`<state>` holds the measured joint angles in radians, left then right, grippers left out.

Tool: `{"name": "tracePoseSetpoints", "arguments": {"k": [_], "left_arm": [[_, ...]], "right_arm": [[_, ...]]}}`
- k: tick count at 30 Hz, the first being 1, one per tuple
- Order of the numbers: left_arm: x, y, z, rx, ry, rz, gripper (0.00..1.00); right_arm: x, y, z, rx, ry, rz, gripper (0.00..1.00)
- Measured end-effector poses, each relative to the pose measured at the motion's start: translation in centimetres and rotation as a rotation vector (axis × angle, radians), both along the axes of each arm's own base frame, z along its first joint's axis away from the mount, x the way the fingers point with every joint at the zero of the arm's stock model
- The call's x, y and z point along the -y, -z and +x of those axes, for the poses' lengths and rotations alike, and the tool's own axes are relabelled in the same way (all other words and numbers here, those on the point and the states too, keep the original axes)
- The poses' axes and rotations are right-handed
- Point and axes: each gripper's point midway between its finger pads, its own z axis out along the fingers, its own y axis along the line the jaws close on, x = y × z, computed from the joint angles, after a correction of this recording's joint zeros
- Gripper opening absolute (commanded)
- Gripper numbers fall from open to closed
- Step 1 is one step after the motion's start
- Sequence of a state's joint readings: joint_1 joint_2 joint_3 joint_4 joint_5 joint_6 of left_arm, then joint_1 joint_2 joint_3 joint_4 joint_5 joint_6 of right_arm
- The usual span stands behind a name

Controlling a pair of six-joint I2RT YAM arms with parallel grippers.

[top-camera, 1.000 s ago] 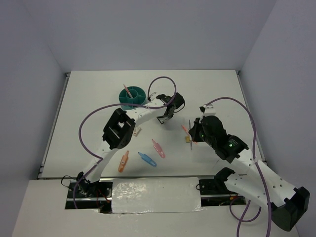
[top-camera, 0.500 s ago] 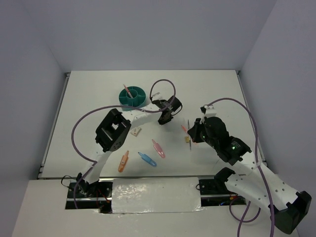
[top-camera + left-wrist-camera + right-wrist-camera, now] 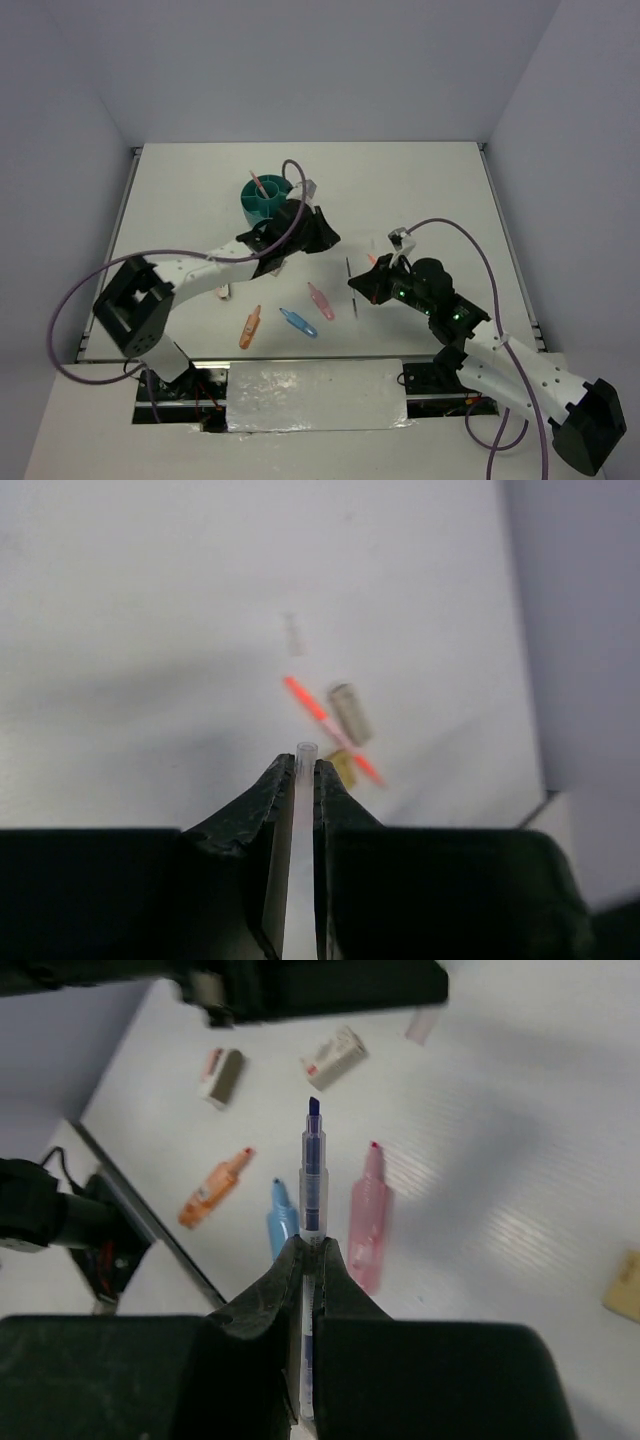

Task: Sort the stationery into containers
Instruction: Close the pen cap on the pen.

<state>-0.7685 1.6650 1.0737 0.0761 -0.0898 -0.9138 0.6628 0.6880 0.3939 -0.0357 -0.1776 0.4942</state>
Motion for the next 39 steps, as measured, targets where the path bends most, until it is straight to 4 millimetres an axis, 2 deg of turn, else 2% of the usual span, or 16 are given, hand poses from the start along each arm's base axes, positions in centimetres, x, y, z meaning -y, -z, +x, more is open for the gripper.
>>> {"name": "tracePoseSetpoints", "arguments": {"k": [3,5,8,10,15,21,26,32,39], "left_arm": [[-0.5,-6.4,-0.8,0.182,0.049,-0.141,0.00],[-1.3,-9.7,-2.0,0.283,0.069,-0.225,0.00],[-3.0,-12.6,-4.1,0.400,0.099,-0.319,0.00],[-3.7,-13.6,-5.1,0.450,0.111,-0.364,0.00],[-5.0,-14.4,-6.7,0.520,0.123,-0.426,0.00],[-5.3,-15.6,-7.5,0.569,0.141,-0.476,0.00],[-5.2,-16.4,-7.8,0.593,0.154,-0.506,0.00],[-5.3,-15.5,-8.0,0.585,0.157,-0.502,0.00],[-5.3,-16.1,-8.1,0.601,0.162,-0.521,0.00]], "right_arm": [[-1.0,-0.5,-0.6,0.024,-0.018,0.121,0.00],[-1.8,-1.0,-1.1,0.038,-0.040,0.187,0.00],[-3.4,-2.2,-2.1,0.064,-0.100,0.248,0.00],[-4.4,-2.8,-2.7,0.077,-0.135,0.272,0.00],[-5.7,-3.5,-3.0,0.078,-0.147,0.294,0.00],[-6.9,-5.4,-2.5,0.104,-0.135,0.302,0.00],[-6.9,-6.4,-1.5,0.133,-0.094,0.297,0.00],[-6.7,-6.5,-0.9,0.151,-0.062,0.281,0.00],[-6.6,-6.6,-0.8,0.158,-0.059,0.277,0.00]]}}
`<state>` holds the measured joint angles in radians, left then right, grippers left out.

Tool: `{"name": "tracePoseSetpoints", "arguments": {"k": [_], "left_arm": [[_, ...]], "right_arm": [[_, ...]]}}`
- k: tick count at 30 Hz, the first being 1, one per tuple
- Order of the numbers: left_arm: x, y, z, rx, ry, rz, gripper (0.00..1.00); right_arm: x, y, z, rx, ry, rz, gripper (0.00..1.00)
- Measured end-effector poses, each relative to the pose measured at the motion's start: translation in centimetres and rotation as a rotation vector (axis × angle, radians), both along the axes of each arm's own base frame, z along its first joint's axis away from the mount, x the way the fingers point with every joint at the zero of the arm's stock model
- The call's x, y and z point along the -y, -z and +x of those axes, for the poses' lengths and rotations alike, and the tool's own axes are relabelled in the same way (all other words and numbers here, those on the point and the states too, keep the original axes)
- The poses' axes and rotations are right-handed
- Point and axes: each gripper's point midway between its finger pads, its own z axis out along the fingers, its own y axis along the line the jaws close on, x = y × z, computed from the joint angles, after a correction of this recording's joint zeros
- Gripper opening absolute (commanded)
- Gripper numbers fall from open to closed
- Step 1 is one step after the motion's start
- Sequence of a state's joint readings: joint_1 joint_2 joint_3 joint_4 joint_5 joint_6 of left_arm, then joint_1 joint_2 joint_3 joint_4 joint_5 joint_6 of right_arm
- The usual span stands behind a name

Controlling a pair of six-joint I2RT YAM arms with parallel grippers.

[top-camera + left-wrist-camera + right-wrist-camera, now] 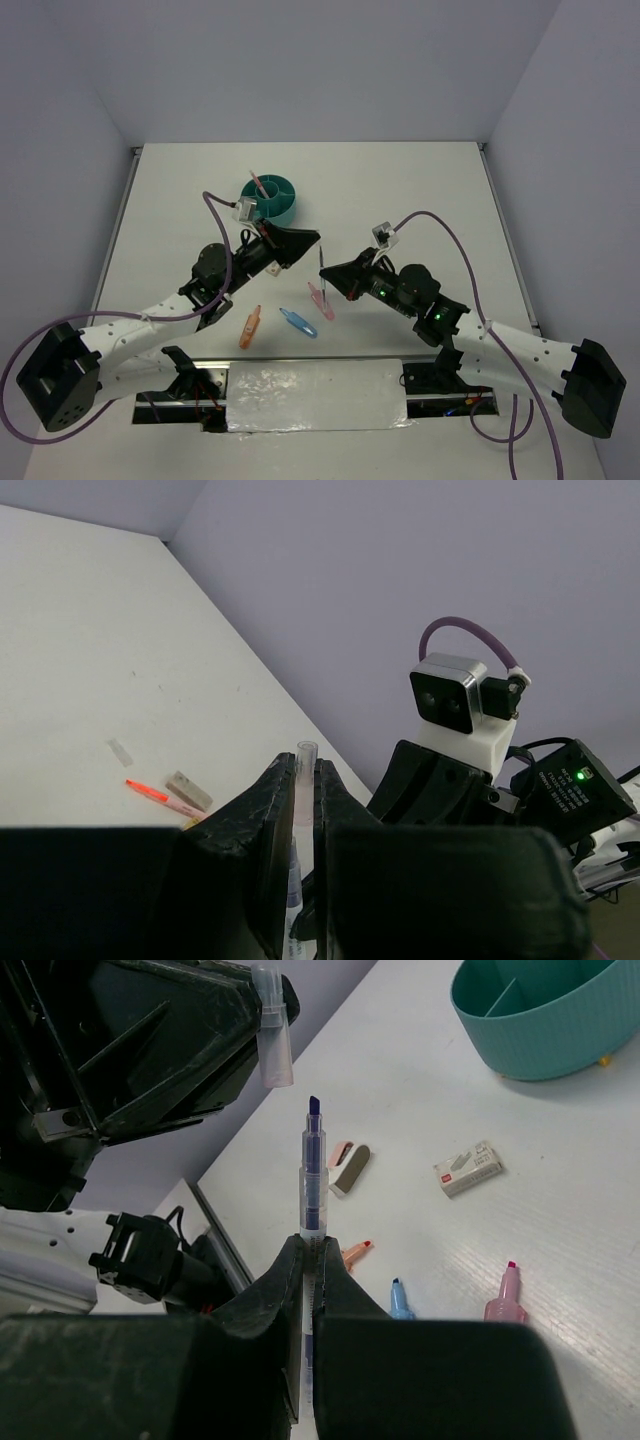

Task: Sort the stationery into containers
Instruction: Close the pen cap on the pen.

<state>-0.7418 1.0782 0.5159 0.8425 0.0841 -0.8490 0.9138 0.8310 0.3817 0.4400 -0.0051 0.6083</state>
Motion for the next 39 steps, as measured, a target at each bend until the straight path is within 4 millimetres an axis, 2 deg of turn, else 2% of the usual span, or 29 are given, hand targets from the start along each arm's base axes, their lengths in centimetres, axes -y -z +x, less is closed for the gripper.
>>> {"name": "tracePoseSetpoints", "arguments": {"k": [14,39], "left_arm": [[0.14,0.98,0.10,-0.028,0.003,0.001,0.00],[-0.29,0.80,0.54,-0.031,-0.032,-0.007,0.00]], "right_arm": [[-0.11,0.27,0.00,-0.005,-0.001,-0.007,0.00],[-0.77,-0.17,-0.51,-0.006,-0.032,-0.005,0.00]]}}
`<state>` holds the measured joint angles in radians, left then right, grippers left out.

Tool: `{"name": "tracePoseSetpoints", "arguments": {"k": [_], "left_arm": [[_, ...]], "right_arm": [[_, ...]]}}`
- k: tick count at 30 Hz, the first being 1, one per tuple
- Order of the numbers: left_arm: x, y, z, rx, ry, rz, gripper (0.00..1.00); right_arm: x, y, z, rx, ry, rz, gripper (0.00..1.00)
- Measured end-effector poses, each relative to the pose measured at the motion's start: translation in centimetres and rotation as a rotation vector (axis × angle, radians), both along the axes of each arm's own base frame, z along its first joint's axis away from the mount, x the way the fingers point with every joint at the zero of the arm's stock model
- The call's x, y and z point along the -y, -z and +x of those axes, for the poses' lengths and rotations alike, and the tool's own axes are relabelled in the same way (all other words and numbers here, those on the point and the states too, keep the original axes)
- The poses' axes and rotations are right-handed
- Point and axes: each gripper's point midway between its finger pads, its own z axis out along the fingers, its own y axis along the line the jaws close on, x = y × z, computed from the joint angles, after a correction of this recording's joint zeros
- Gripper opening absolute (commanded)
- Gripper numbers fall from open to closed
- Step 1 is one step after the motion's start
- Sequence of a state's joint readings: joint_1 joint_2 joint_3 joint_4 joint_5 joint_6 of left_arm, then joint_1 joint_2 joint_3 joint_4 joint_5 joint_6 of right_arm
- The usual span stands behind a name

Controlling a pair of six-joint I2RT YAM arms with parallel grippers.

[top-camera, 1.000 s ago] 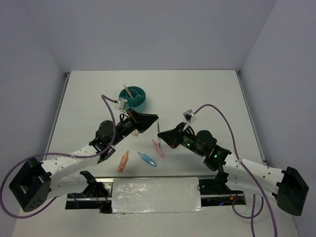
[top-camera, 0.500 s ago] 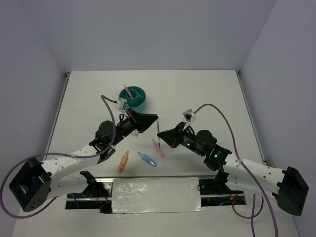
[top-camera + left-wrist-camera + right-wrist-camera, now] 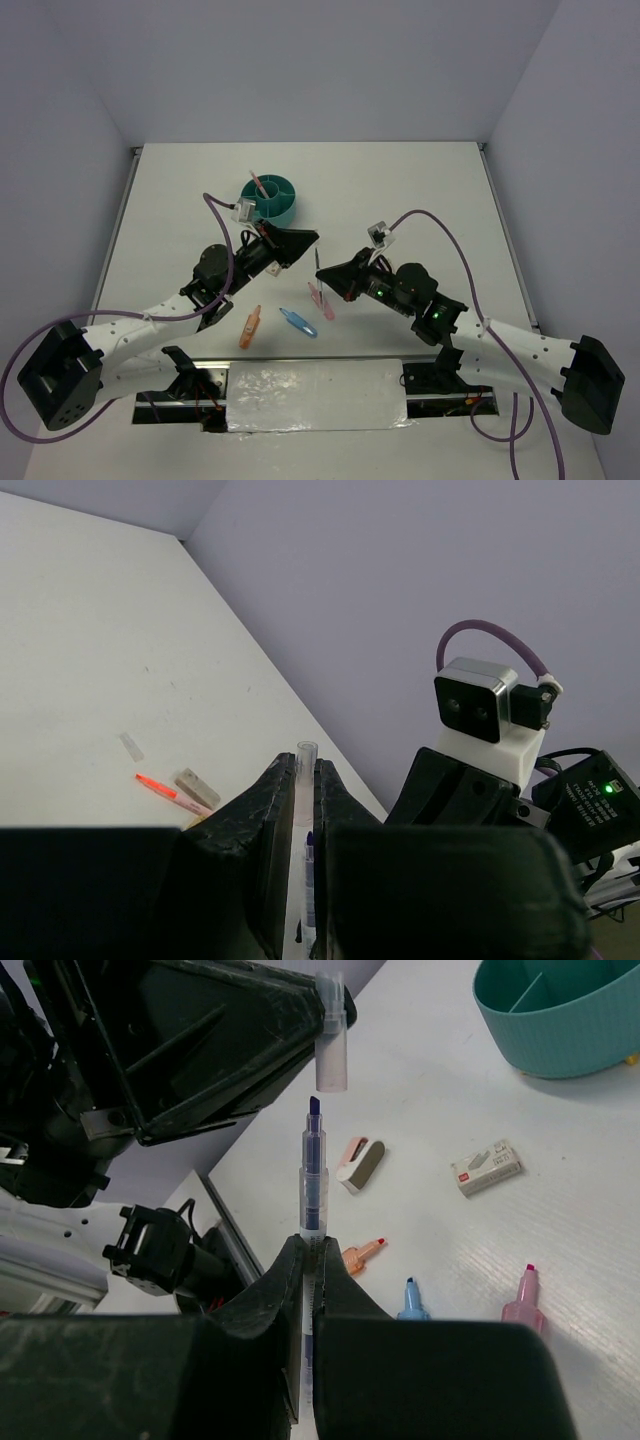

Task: Sort the stationery into containers
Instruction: Close the pen cap on the pen.

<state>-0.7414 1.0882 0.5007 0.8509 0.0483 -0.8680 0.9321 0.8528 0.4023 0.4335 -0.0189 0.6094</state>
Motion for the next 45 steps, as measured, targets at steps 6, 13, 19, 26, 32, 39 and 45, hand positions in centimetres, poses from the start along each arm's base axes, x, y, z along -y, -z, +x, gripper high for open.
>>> {"name": "tracePoseSetpoints", "arguments": {"k": [6,13,19,26,32,39,45], "left_arm": [[0.00,0.16,0.01,-0.005,0.000,0.004,0.00],[-0.03,0.19,0.03,-0.005,-0.001,0.004,0.00],[-0.11,0.28,0.09,-0.008,-0.006,0.007,0.00],[-0.26,0.20,0.11,-0.010,-0.014,0.007,0.00],[-0.32,0.28,0.19,-0.013,-0.019,0.009,0.00],[-0.31,0.57,0.22,-0.022,-0.020,0.016,0.00],[-0.38,0.59,0.32,-0.024,-0.027,0.016,0.00]], "right_arm": [[-0.03,-0.27,0.05,0.004,0.002,0.004,0.00],[-0.07,-0.40,0.27,0.002,0.012,-0.001,0.00],[-0.19,-0.27,0.33,-0.003,0.012,-0.007,0.00],[-0.20,-0.28,0.32,-0.003,0.011,-0.007,0.00],[-0.11,-0.22,0.46,-0.004,0.021,-0.009,0.00],[-0.06,0.11,0.47,-0.012,0.025,-0.020,0.00],[-0.21,0.11,0.56,-0.015,0.024,-0.023,0.00]]}}
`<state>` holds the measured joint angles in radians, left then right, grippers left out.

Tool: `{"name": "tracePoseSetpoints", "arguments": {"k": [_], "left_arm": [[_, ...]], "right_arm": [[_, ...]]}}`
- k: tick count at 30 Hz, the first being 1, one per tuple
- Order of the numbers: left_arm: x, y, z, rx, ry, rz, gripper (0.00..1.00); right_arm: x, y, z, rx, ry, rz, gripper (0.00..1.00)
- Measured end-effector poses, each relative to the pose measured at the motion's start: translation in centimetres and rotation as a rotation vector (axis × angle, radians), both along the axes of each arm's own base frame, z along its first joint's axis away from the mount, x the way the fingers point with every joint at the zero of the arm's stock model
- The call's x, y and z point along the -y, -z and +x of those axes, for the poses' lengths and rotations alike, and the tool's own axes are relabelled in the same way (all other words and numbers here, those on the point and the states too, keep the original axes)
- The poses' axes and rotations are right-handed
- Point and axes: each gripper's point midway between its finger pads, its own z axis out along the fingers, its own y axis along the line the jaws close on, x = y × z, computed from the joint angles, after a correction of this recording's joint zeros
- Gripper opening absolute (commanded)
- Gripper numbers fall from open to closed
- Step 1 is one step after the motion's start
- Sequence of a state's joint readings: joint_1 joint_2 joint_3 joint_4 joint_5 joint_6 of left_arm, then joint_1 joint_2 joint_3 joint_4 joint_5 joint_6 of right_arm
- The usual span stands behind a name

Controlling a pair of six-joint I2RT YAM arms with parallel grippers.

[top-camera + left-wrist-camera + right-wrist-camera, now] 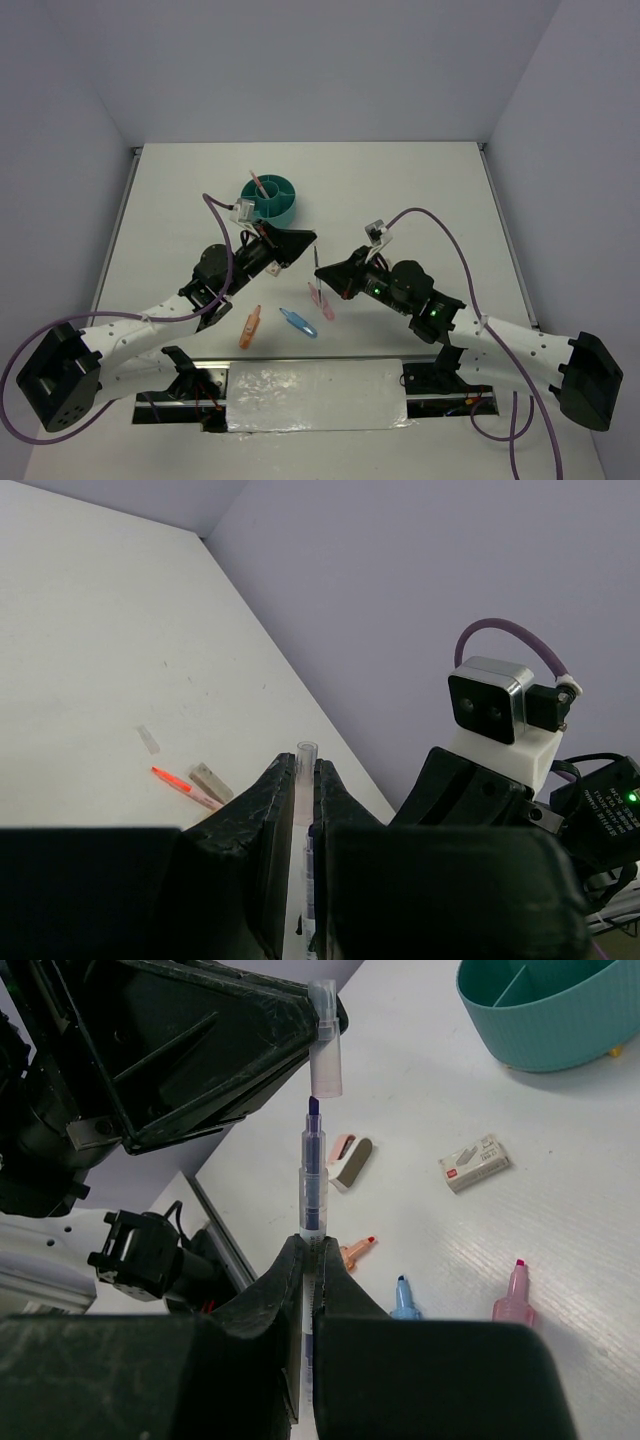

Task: Sort the stationery into containers
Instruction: Close the pen cap on the pen.

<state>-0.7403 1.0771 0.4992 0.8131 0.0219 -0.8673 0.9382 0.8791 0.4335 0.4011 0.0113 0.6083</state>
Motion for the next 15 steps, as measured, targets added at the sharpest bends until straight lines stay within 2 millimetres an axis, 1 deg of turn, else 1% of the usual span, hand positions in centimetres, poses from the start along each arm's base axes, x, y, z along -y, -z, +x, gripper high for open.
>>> {"name": "tracePoseSetpoints", "arguments": {"k": [15], "left_arm": [[-0.49,0.58,0.55,-0.027,-0.041,0.012,0.00]], "right_arm": [[-0.14,0.26,0.00,-0.008,-0.004,-0.004,0.00]]}}
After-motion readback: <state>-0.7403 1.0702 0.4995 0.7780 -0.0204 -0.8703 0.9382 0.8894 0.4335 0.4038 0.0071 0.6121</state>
